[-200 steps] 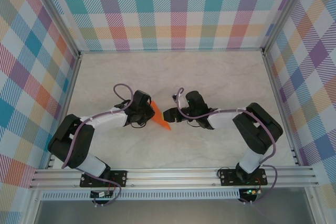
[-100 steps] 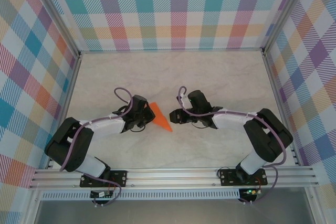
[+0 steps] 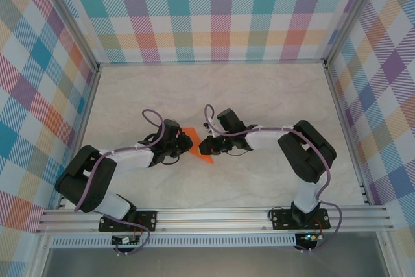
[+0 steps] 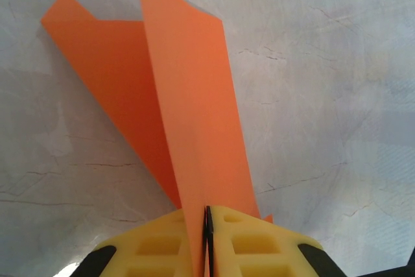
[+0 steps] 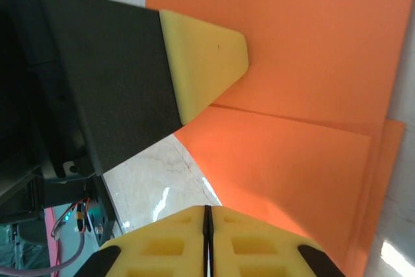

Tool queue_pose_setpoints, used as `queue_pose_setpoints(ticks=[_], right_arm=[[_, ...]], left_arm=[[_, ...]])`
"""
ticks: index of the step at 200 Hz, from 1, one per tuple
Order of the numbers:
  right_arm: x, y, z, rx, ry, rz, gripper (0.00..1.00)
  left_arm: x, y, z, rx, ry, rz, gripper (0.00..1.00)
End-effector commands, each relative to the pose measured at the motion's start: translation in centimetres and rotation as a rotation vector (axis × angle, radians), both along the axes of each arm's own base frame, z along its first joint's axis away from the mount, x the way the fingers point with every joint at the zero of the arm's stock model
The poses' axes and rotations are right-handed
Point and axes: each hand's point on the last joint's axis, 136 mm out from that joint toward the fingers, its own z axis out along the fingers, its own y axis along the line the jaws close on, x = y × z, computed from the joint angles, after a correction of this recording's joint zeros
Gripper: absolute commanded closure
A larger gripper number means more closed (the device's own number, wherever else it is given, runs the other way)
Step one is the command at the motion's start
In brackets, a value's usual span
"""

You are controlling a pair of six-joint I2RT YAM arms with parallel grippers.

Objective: Fold a paper plane with a square sheet of paper (pick it up from the middle)
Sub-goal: Fold the wing for the fifth time at the center of the table.

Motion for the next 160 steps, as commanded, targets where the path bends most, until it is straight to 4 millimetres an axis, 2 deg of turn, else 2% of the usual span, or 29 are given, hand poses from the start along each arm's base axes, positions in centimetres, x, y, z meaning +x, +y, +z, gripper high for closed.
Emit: queue_pose_setpoints(ticks=[1,73,126,160], right_arm=[[-1.1,0.1,-0.5,-0.011,0.030,0.068,0.91],[-1.6,-0.4,-2.6,-0.113,0.023,0.108,0.92],[-0.6,-0.7,-3.8,-0.168,0.001,0.070,0.92],[-0.1,-0.6,-4.1,-0.177,-0.004,0.050,0.92]], left_arm=[[0.2,0.3,0.0,0.007,-0.012,0.000,0.88],[0.0,0.5,-0.7,0.029,-0.005,-0.008,0.86],[-0.4,1.0,-1.2,0.053,-0.006,-0.017,0.70],[-0.7,1.5,-1.6,0.075,0.006,-0.017,0.65]])
